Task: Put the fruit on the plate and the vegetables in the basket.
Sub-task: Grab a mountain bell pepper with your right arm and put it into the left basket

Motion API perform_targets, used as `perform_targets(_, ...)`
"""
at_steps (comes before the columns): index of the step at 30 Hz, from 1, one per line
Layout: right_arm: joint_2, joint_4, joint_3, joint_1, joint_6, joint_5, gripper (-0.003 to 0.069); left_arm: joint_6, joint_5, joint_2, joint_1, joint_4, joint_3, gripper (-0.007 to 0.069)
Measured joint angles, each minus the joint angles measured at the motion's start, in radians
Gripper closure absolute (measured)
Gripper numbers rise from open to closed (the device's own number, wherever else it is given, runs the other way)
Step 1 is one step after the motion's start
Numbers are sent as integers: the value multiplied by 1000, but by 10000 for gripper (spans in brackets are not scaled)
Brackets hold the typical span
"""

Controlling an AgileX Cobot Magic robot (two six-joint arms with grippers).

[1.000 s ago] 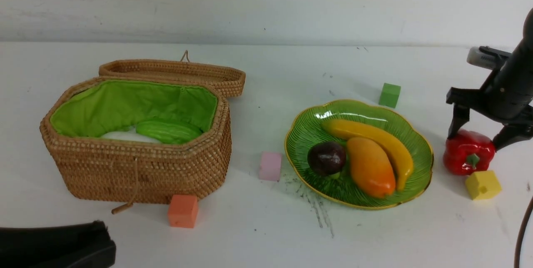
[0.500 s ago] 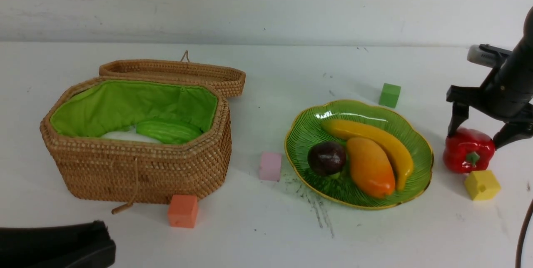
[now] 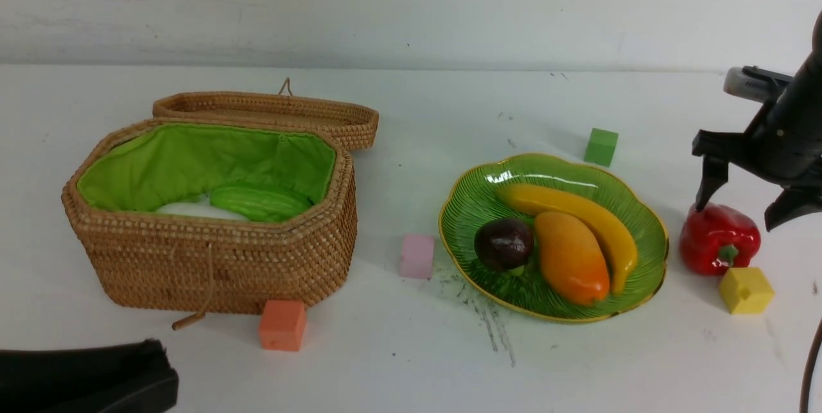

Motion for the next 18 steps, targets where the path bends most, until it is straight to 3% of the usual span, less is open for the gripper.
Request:
perform_targets(8, 12, -14, -1, 0, 2, -144, 14, 0, 0, 0, 0, -1, 0, 553)
perform_targets(18, 104, -47, -12, 0, 23, -162, 15, 0, 7, 0, 0, -2, 0, 553)
